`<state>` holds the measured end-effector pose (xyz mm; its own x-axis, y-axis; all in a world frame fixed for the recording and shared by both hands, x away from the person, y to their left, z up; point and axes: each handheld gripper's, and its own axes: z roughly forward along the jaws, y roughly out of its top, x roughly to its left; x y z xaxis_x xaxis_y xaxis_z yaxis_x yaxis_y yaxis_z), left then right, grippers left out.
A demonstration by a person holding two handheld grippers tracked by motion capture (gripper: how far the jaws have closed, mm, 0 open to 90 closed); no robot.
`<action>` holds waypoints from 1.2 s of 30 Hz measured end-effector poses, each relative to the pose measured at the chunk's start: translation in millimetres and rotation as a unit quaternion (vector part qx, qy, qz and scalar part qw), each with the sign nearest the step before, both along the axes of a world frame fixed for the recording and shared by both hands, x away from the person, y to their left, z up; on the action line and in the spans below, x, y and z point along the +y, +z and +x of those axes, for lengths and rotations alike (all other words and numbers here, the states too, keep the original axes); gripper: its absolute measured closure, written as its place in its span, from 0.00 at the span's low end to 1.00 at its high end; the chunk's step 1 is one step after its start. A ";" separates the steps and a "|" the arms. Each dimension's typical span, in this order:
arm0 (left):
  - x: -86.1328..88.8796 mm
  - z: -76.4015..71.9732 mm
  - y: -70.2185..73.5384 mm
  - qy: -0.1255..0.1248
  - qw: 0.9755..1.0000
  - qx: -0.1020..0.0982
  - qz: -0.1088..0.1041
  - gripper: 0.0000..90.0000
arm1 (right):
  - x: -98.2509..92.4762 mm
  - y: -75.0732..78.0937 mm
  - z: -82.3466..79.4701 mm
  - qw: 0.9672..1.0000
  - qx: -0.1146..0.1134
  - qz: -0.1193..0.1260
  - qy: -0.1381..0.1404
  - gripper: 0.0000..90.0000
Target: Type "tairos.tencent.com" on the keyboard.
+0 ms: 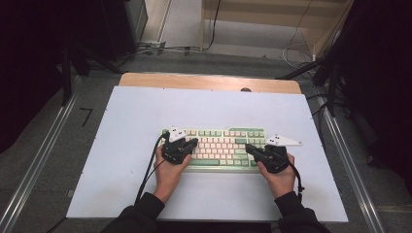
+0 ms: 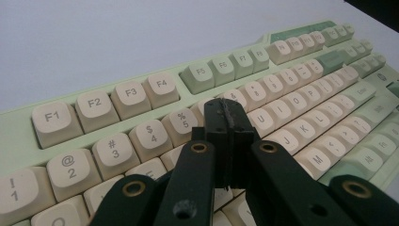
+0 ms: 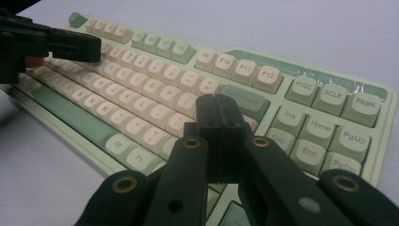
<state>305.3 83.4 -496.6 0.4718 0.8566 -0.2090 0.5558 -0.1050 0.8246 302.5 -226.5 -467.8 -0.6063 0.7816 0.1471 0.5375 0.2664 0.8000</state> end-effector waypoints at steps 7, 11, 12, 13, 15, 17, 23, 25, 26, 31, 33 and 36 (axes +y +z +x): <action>0.0 0.8 -1.1 0.001 1.000 0.003 0.005 1.00 | 0.2 0.0 -0.2 1.000 0.001 0.000 0.001 0.98; 0.3 1.1 -1.4 0.001 1.000 0.004 0.006 1.00 | 0.0 0.2 -0.3 1.000 0.001 0.000 0.000 0.98; 0.3 1.2 -1.6 0.001 1.000 0.004 0.006 1.00 | 0.0 0.2 -0.3 1.000 0.001 0.000 0.000 0.98; 0.1 1.2 -1.7 0.001 1.000 0.004 0.005 1.00 | 0.0 0.1 -0.2 1.000 0.000 0.000 0.000 0.98; -0.3 1.2 -1.9 0.001 1.000 0.005 0.005 1.00 | 0.2 0.0 -0.2 1.000 0.001 -0.001 0.000 0.98; -1.0 1.7 -2.9 0.000 1.000 0.010 0.011 1.00 | 0.2 -0.1 -0.2 1.000 0.001 -0.002 0.000 0.98; -0.8 1.4 -2.3 -0.003 1.000 0.012 0.011 1.00 | 0.2 0.0 -0.2 1.000 0.000 -0.002 -0.001 0.98; -0.4 0.7 -0.3 -0.002 1.000 0.007 0.005 1.00 | 0.0 0.2 -0.3 1.000 0.000 -0.002 -0.001 0.98; 0.1 0.4 0.6 -0.003 1.000 0.005 0.004 1.00 | 0.0 0.1 -0.2 1.000 0.000 -0.002 -0.002 0.98; 1.0 -1.3 2.9 -0.004 1.000 0.003 0.000 1.00 | -0.1 0.2 -0.2 1.000 0.000 -0.002 -0.001 0.98; 1.7 -1.9 3.7 -0.004 1.000 0.002 -0.003 1.00 | -0.1 0.1 -0.2 1.000 0.001 -0.001 -0.001 0.98; 3.9 -3.2 5.9 -0.004 1.000 0.001 -0.005 1.00 | -0.2 0.3 -0.4 1.000 0.001 -0.001 -0.001 0.98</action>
<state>302.1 87.3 -490.6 0.4784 0.8507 -0.2179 0.5562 -0.1015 0.8248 302.1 -226.7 -467.6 -0.6049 0.7828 0.1460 0.5389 0.2674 0.7988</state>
